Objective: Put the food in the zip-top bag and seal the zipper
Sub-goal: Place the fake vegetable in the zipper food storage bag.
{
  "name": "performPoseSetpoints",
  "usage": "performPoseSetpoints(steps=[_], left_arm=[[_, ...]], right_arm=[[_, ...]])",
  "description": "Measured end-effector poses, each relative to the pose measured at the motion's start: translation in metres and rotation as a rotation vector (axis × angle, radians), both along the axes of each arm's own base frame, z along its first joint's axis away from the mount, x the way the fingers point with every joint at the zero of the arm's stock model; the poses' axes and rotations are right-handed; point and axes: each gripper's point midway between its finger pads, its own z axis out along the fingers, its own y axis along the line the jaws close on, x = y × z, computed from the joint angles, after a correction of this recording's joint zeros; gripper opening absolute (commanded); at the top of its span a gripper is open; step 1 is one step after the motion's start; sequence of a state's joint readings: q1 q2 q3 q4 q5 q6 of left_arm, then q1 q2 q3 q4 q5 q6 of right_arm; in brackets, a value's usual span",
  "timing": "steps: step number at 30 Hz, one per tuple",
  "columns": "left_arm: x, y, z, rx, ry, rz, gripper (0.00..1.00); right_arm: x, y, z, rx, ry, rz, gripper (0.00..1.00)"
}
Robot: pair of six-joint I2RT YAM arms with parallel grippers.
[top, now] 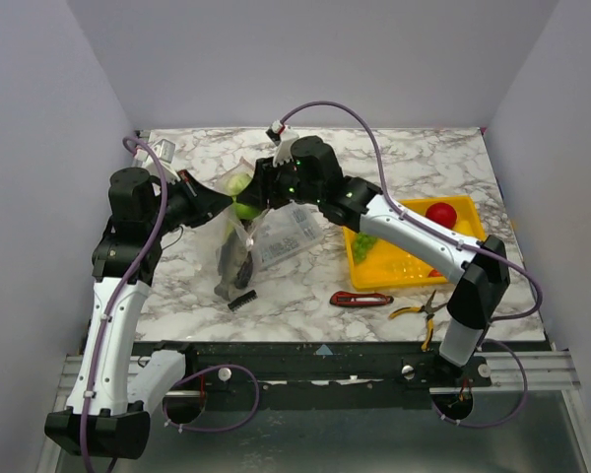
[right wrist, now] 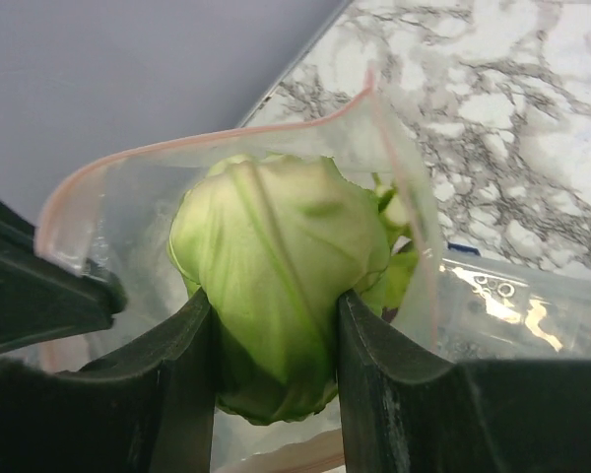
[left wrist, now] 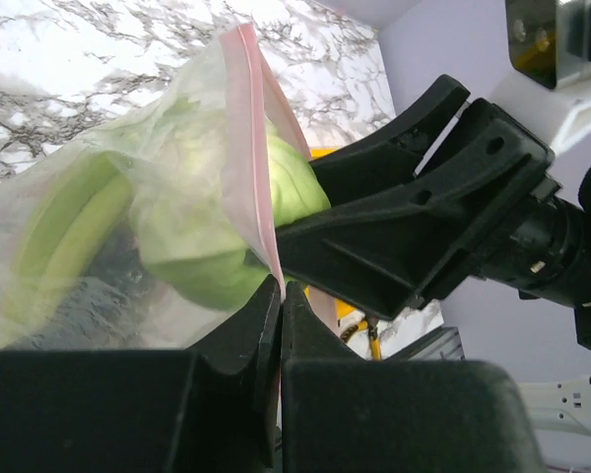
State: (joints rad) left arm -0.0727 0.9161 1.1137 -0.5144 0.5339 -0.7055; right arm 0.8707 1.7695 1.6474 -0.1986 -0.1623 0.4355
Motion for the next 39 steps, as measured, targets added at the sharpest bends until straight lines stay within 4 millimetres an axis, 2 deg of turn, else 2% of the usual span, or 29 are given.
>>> performPoseSetpoints(steps=[1, 6, 9, 11, 14, 16, 20, 24, 28, 31, 37, 39], left_arm=[[0.000, 0.000, 0.001, 0.000, -0.002, 0.000, 0.00], [0.000, 0.000, 0.003, 0.001, -0.006, 0.001, 0.00], [-0.002, 0.001, 0.002, 0.005, -0.003, 0.001, 0.00], [-0.003, 0.001, 0.004, 0.004, -0.004, 0.003, 0.00], [-0.003, 0.001, 0.006, 0.005, -0.009, 0.000, 0.00], [-0.004, 0.001, 0.006, 0.007, -0.008, 0.000, 0.00], [-0.004, 0.001, 0.006, 0.010, -0.011, -0.001, 0.00], [-0.005, 0.001, 0.007, 0.011, -0.016, -0.001, 0.00], [-0.006, 0.001, 0.008, 0.010, -0.018, -0.001, 0.00], [-0.006, 0.001, 0.008, 0.010, -0.018, -0.001, 0.00], [-0.006, 0.001, 0.007, 0.010, -0.017, -0.003, 0.00], [-0.006, 0.001, 0.007, 0.010, -0.015, -0.003, 0.00]], right_arm=[[-0.003, 0.005, 0.009, 0.007, -0.013, 0.016, 0.43], [-0.015, 0.027, 0.009, -0.006, -0.003, 0.063, 0.69], [-0.011, 0.032, -0.002, -0.039, 0.025, 0.059, 0.87], [-0.008, 0.031, -0.011, -0.064, 0.048, 0.051, 0.92], [-0.013, 0.026, -0.019, -0.106, 0.076, 0.040, 0.92], [-0.014, 0.023, -0.016, -0.120, 0.080, 0.031, 0.91], [-0.014, 0.015, 0.002, -0.114, 0.071, -0.001, 0.92], [-0.020, -0.003, 0.024, -0.098, 0.064, -0.045, 0.98], [-0.031, -0.022, 0.047, -0.058, 0.049, -0.069, 0.99], [-0.029, -0.029, 0.061, -0.036, 0.030, -0.112, 0.99], [-0.023, -0.026, 0.059, -0.022, 0.025, -0.137, 0.95], [-0.015, -0.031, 0.053, -0.045, 0.021, -0.184, 0.88]])
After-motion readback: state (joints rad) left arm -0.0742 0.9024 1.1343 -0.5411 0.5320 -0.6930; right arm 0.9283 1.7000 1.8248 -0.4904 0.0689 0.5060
